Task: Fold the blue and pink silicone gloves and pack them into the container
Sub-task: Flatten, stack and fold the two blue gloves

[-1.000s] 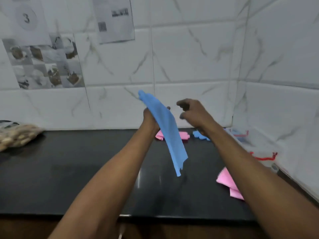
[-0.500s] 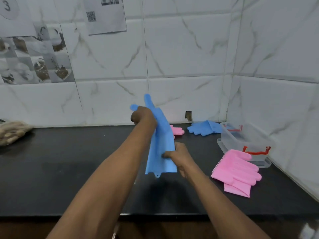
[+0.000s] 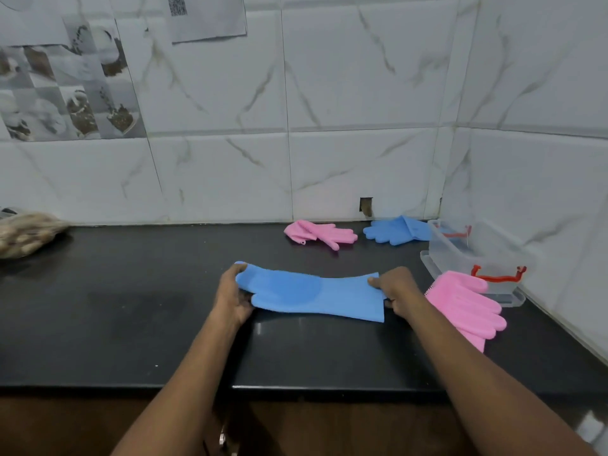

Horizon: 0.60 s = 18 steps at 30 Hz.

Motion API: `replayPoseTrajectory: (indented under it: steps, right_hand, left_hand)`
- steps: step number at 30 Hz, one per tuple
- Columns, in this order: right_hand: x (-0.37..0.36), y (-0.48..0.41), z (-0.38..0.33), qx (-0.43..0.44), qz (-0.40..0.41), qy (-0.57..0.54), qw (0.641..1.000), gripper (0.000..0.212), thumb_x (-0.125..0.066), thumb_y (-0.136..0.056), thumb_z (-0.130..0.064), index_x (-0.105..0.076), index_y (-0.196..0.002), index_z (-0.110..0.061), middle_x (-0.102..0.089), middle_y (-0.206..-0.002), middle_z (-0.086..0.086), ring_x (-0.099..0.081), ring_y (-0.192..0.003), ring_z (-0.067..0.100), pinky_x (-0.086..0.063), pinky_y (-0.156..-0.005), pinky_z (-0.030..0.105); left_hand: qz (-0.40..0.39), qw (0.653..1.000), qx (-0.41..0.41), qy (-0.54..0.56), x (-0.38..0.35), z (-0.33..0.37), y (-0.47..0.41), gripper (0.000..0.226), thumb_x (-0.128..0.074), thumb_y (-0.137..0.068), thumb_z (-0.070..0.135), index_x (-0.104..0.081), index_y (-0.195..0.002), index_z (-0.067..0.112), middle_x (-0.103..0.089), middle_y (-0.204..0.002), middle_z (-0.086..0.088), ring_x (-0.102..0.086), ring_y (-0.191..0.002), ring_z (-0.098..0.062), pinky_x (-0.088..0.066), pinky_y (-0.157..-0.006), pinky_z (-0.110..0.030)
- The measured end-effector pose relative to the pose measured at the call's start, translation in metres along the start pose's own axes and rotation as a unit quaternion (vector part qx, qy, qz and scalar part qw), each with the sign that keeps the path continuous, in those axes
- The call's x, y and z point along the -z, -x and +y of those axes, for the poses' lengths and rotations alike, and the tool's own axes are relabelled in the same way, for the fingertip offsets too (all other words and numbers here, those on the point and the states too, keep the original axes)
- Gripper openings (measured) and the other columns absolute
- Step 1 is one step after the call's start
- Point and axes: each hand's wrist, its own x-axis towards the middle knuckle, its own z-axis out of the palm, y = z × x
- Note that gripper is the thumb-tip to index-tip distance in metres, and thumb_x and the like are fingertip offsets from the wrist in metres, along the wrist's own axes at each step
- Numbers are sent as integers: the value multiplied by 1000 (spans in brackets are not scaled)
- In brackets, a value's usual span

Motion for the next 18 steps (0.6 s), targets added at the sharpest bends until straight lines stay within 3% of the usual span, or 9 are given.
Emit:
replayPoseTrajectory:
  steps: [3,5,8,10,11,13,15,18]
  right_hand:
    - [-6,2,9,59,60,95,992,28,-74,-83,-24,-57,-92,-4,-62,-96,16,-63,-88,30,-47,-65,35]
    - [-10,10,10,91,72,147,982,27,-74,-82,-27,-56,-86,-7,-57,-85,10,-59,-81,26,-39,-56,29]
    - [-14,16,18,120,107,209,964,28,-70,-84,-21,-48,-70,-12,-50,-70,5,-51,-67,22,-30,-49,27]
    - [-15,17,26,129,142,212,958,39,-69,-85,-17,-39,-61,-16,-44,-62,1,-45,-61,20,-26,-46,26]
    - [-15,22,26,139,150,208,957,35,-69,-87,-15,-44,-62,-17,-47,-64,2,-48,-63,21,-29,-48,24]
    - [-16,25,29,148,157,196,956,3,-67,-89,-12,-66,-91,-9,-67,-90,8,-62,-86,26,-39,-64,22]
    - [-18,29,30,147,168,199,954,30,-64,-91,-12,-62,-120,-3,-67,-118,12,-63,-107,28,-39,-75,24]
    - [-19,31,31,161,171,214,948,29,-62,-93,-11,-60,-122,-3,-66,-120,12,-62,-107,26,-42,-77,26]
  left_hand:
    - [94,991,0,-91,12,4,-5,36,-60,-82,18,-64,-113,0,-67,-113,-21,-69,-100,-37,-57,-84,-53]
    - [131,980,4,-147,16,9,-5,38,-64,-83,8,-59,-118,-5,-65,-115,-23,-68,-98,-39,-60,-70,-48]
    - [141,966,-1,-215,16,8,-8,31,-62,-83,-6,-59,-114,-9,-66,-100,-21,-69,-85,-34,-55,-51,-36]
    - [136,961,-10,-239,16,5,-8,22,-62,-82,-8,-62,-104,-7,-69,-97,-21,-69,-78,-31,-54,-49,-32]
    - [126,961,-20,-245,17,4,-8,16,-63,-82,-8,-64,-98,-6,-70,-99,-22,-70,-78,-31,-55,-51,-32]
    - [110,961,-41,-250,19,2,-8,9,-66,-81,-6,-66,-90,-4,-71,-100,-25,-71,-83,-34,-57,-57,-34]
    - [110,960,-53,-250,20,1,-8,11,-68,-81,-5,-66,-91,-7,-71,-99,-26,-71,-87,-38,-57,-59,-34]
    - [135,951,-76,-266,17,-2,-4,15,-69,-80,-1,-64,-91,-10,-70,-94,-25,-71,-84,-39,-58,-63,-37]
